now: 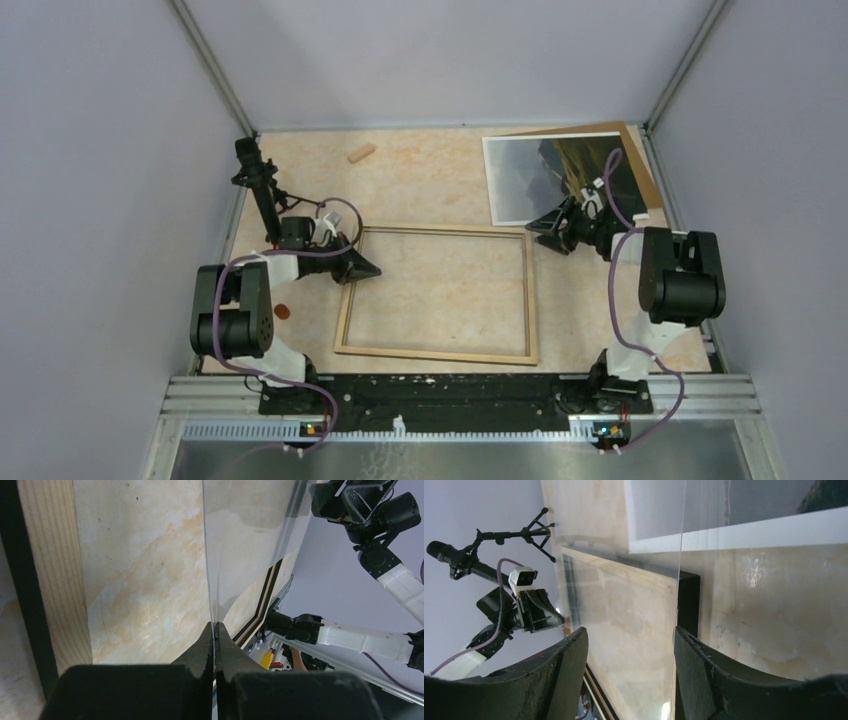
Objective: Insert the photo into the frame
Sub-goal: Place the photo frame item in the photo frame.
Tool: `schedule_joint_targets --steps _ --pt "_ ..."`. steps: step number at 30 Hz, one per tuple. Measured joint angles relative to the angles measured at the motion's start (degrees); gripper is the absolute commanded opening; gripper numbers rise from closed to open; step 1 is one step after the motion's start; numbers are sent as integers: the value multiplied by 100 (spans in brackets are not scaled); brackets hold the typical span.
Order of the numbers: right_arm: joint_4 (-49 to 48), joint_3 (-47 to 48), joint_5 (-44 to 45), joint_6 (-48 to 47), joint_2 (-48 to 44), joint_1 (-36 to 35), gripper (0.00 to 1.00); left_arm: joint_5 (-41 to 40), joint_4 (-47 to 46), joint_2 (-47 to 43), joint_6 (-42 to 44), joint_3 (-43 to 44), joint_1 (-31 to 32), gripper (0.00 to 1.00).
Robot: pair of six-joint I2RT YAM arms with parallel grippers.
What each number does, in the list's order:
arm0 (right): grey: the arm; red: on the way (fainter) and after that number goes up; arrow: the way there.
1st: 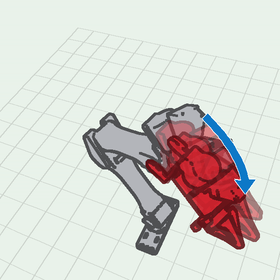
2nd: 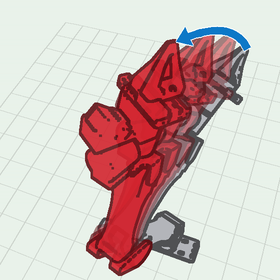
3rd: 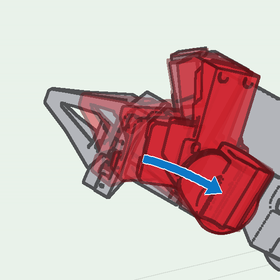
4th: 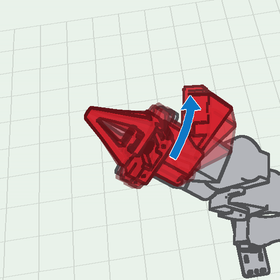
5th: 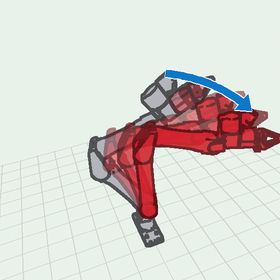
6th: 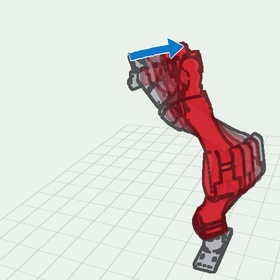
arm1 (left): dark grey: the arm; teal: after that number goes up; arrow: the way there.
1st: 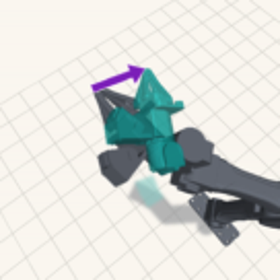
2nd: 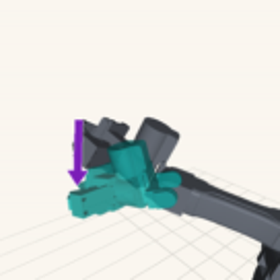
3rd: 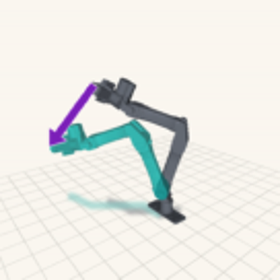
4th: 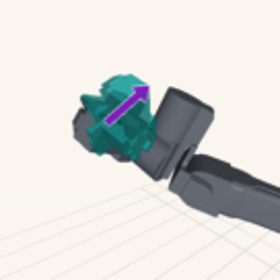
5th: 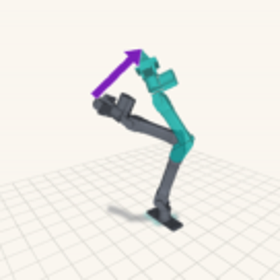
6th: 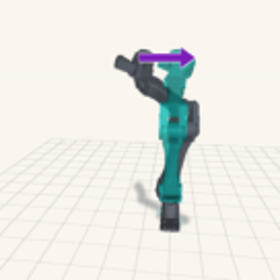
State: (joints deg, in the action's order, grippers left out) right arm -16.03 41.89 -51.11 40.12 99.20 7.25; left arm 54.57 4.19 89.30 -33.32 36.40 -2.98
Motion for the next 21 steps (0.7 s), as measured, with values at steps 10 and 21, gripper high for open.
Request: schedule_joint_targets --steps 10,21 --pt "-1099 -544 -122 317 221 0 62 -153 494 -72 459 4 0 0" --pt "-1491 -1296 -120 361 -197 -11 62 -149 555 -271 568 -20 0 1"
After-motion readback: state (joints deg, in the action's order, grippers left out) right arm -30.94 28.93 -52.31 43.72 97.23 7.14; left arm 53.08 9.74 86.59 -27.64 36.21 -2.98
